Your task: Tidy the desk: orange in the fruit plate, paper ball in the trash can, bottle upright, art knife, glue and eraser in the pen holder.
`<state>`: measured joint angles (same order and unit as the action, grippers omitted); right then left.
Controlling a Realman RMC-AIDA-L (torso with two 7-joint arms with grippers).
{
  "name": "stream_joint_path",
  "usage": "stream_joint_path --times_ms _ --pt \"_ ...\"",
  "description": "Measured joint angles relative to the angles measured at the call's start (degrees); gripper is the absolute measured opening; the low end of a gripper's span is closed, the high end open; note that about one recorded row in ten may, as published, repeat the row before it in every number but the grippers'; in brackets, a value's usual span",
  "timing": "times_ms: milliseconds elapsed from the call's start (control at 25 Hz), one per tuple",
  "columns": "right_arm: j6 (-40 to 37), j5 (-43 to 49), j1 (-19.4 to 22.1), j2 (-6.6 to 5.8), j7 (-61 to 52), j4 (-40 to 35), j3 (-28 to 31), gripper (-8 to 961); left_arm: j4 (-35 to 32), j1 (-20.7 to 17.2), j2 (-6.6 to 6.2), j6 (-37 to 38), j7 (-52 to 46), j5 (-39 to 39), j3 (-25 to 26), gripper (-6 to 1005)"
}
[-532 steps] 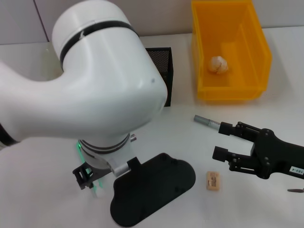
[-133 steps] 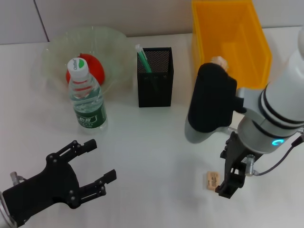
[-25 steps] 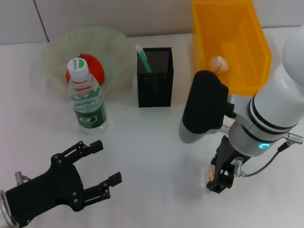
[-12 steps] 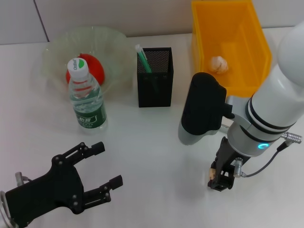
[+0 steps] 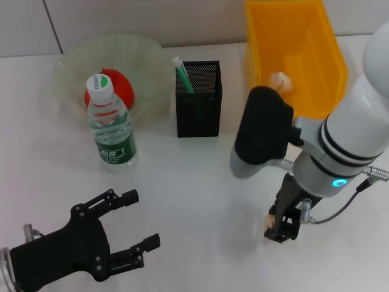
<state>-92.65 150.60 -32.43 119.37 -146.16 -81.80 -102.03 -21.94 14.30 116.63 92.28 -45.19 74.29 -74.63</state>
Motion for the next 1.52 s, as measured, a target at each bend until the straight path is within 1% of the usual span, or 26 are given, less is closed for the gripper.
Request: stream_joint_path --times_ms 200,240,280,320,360,480,600,640,680,800,840,880,920,1000,1040,1080,1160,1240,1280,1440,1520 --pt "-1.90 -0.13 0.27 -0.02 0.35 -3.07 3.61 396 -0.44 -0.17 -0.22 0.05 -0.43 0.00 0.10 844" --pt "-3.18 -0.14 0.52 -0.03 0.61 -5.22 5.78 395 -0.47 -0.12 -0.44 -0.11 -0.73 0.00 0.07 844" --pt "-3.18 -0.14 0.52 -0.03 0.61 -5.22 5.78 395 -0.47 -0.12 -0.44 -0.11 -0.73 0.00 0.07 844" --pt "-4.44 -0.14 0.58 -0.10 0.72 -7.66 8.21 395 -0.47 -0.12 -0.56 -0.18 -0.78 0.00 0.05 844" --pt "-4.44 -0.14 0.58 -0.10 0.72 -7.66 8.21 395 -0.47 -0.12 -0.56 -0.18 -0.78 0.00 0.05 844" --pt "-6.35 -0.15 0.29 -0.18 1.14 -12.00 13.11 394 -0.47 -0.23 -0.68 -0.29 -0.78 0.00 0.07 844" --pt "-6.94 0.01 -0.91 -0.19 1.23 -15.28 18.19 395 -0.47 -0.24 -0.73 -0.32 -0.83 -0.01 0.09 844" --pt "-6.63 0.22 -1.97 -0.19 1.06 -16.29 21.20 396 -0.47 -0.14 -0.72 -0.39 -0.86 -0.02 0.10 844" --pt "-6.63 0.22 -1.97 -0.19 1.06 -16.29 21.20 398 -0.47 -0.14 -0.72 -0.39 -0.86 -0.02 0.10 844" --pt "-4.63 0.23 -3.78 -0.17 0.95 -16.72 25.43 403 -0.47 0.05 -0.68 -0.52 -0.87 -0.02 0.04 844" --pt "-2.49 0.10 -4.86 -0.19 0.92 -16.13 26.80 405 -0.47 0.09 -0.67 -0.53 -0.87 -0.03 0.00 844" --pt "-2.49 0.10 -4.86 -0.19 0.92 -16.13 26.80 406 -0.47 0.10 -0.68 -0.56 -0.88 -0.03 -0.04 844" --pt "0.36 0.07 -5.85 -0.19 0.90 -14.84 27.36 408 -0.47 0.12 -0.69 -0.57 -0.94 -0.02 -0.05 844" --pt "1.79 0.04 -6.27 -0.19 0.89 -13.96 27.44 411 -0.47 0.12 -0.72 -0.59 -1.18 -0.03 0.04 844" --pt "4.72 -0.06 -7.30 -0.17 0.88 -11.52 27.22 413 -0.47 0.12 -0.72 -0.67 -1.30 -0.03 0.09 844" --pt "4.72 -0.06 -7.30 -0.17 0.88 -11.52 27.22 415 -0.47 0.12 -0.72 -0.67 -1.30 -0.03 0.09 844" --pt "7.44 -0.14 -8.24 -0.06 0.91 -8.60 26.85 418 -0.47 0.11 -0.69 -0.87 -1.31 -0.02 0.10 844" --pt "11.76 -1.08 -9.38 0.03 1.22 -4.00 26.28 421 -0.47 0.11 -0.59 -1.14 -1.31 -0.02 -0.02 844" --pt "11.76 -1.08 -9.38 0.03 1.22 -4.00 26.28 423 -0.47 0.11 -0.59 -1.14 -1.31 -0.02 -0.02 844" --pt "16.51 -2.26 -10.88 -0.11 1.59 1.11 25.35 430 -0.47 0.18 -0.53 -1.31 -1.37 -0.02 -0.21 844" --pt "17.53 -2.28 -11.11 -0.11 1.75 2.15 25.01 433 -0.47 0.18 -0.53 -1.37 -1.37 -0.02 -0.15 844"
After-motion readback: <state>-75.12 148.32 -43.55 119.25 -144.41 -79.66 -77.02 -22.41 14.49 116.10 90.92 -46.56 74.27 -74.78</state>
